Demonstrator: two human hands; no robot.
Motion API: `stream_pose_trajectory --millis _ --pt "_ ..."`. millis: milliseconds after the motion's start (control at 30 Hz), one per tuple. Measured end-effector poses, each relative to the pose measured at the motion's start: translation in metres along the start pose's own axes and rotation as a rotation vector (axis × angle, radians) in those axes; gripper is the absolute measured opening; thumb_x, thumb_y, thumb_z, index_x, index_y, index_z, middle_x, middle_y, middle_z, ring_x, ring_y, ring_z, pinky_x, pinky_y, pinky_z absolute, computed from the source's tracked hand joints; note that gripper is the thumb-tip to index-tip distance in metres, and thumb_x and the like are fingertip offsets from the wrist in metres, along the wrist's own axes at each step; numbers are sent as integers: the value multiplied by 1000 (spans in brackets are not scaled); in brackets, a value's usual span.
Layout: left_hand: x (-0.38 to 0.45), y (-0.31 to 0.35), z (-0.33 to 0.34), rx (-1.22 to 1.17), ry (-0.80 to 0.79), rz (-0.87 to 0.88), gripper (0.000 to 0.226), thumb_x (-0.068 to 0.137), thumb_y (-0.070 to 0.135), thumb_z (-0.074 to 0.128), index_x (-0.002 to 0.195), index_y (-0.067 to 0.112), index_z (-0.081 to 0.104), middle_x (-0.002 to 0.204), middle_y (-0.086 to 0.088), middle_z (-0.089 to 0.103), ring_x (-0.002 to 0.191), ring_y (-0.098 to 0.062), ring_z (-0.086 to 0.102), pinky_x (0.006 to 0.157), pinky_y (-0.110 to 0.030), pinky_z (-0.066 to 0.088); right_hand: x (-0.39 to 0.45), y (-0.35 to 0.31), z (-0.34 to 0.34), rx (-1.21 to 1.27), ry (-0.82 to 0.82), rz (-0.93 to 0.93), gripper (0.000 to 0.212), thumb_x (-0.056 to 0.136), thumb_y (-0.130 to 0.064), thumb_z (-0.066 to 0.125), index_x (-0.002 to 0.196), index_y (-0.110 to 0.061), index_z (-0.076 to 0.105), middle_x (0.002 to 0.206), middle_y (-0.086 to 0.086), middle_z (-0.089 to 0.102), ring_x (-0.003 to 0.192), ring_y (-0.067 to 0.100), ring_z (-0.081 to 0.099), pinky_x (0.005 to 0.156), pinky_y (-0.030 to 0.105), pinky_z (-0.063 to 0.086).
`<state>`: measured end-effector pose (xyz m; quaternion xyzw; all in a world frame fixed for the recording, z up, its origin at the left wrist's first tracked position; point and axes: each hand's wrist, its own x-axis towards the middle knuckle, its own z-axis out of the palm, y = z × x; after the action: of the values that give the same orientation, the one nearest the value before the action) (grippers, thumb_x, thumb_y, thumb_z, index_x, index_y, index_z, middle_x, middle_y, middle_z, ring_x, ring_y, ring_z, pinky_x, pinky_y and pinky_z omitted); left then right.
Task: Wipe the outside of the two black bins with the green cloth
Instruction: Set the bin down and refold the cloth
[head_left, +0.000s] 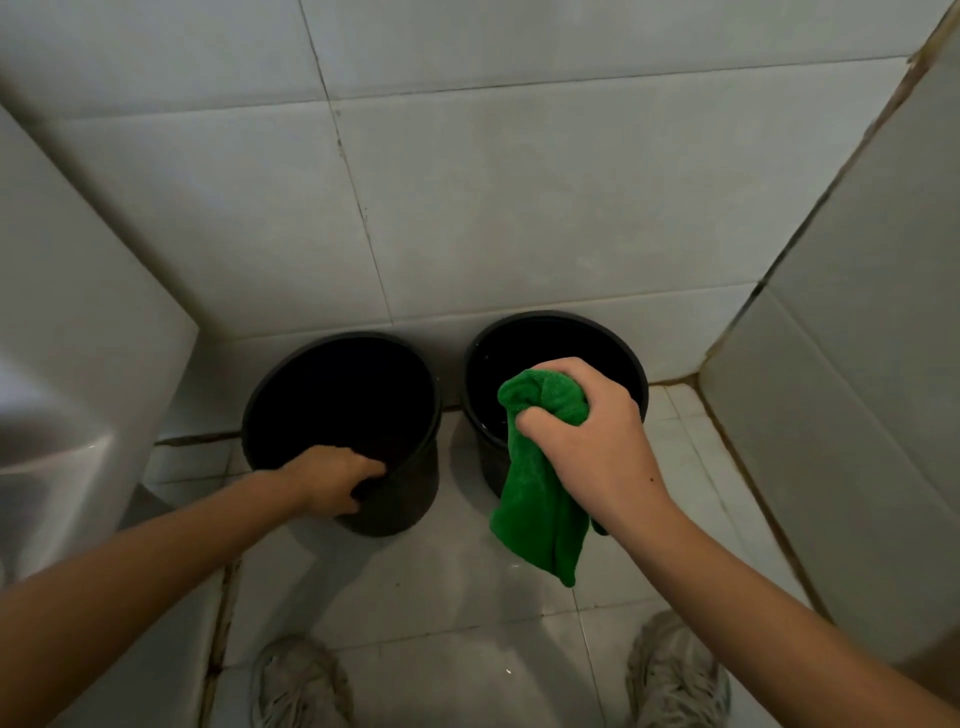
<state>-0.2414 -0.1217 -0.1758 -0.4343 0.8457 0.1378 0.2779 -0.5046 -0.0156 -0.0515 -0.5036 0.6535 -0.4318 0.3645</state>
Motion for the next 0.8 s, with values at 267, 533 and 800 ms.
stream_pose_trajectory --millis 267,533,800 --pt "-21 -26 -3 -101 -147 -145 81 88 56 59 153 27 20 146 -1 47 128 -19 49 104 -29 42 3 1 -2 -9 22 18 27 60 -36 61 87 -34 66 78 -13 68 76 5 65 72 37 58" --pt "4 6 -7 -223 195 -93 51 95 23 58 143 21 43 123 -3 66 112 -19 62 95 -34 50 -2 -2 9 -44 -52 11 21 75 -22 71 92 -33 66 82 -10 67 77 6 64 67 30 54" --pt "-15 -6 -1 -37 123 39 48 96 20 53 141 28 40 117 -3 67 104 -18 64 89 -33 50 2 4 11 -69 -52 20 22 75 -20 71 92 -32 66 82 -10 67 78 8 65 73 39 58"
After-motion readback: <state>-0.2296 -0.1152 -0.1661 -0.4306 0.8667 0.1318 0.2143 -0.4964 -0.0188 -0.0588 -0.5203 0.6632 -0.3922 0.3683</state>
